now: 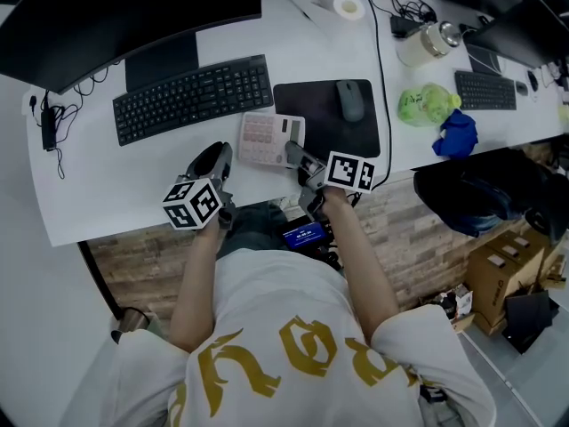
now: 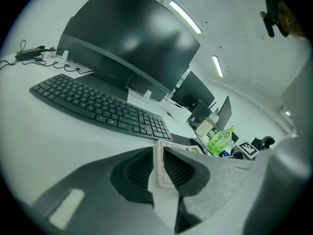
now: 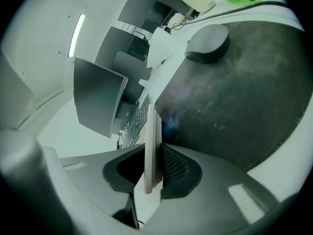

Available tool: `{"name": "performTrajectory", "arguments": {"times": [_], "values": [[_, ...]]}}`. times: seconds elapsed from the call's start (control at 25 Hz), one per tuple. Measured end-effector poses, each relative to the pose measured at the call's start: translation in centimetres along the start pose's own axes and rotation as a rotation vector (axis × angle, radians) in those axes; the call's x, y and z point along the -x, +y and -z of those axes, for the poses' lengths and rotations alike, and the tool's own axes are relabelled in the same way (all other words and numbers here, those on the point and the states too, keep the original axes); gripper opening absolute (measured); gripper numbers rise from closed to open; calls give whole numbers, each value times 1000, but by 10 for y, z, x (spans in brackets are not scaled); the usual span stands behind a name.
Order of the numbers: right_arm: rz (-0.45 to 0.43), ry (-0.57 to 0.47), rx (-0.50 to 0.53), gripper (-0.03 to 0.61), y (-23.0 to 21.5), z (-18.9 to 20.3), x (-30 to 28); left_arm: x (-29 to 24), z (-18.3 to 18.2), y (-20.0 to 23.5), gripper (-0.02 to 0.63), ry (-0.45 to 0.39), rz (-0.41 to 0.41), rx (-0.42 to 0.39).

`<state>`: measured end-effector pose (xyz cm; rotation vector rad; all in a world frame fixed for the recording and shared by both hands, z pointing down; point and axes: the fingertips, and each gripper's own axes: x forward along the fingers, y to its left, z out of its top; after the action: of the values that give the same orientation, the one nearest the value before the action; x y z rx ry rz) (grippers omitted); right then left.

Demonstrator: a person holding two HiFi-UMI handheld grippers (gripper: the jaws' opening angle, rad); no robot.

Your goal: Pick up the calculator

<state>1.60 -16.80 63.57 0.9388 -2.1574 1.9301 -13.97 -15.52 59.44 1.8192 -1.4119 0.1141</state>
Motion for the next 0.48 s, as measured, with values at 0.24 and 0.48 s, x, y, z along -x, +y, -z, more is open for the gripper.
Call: {"name": "performTrajectory", "arguments": {"times": [0.24,0.48], "values": [[-4,-11,-28,98,1,0,6,2,2,-1,67,-4,-2,2],[-1,-31,-28,98,4,-4,13,2,-1,-6,67,-6,12,1]]}}
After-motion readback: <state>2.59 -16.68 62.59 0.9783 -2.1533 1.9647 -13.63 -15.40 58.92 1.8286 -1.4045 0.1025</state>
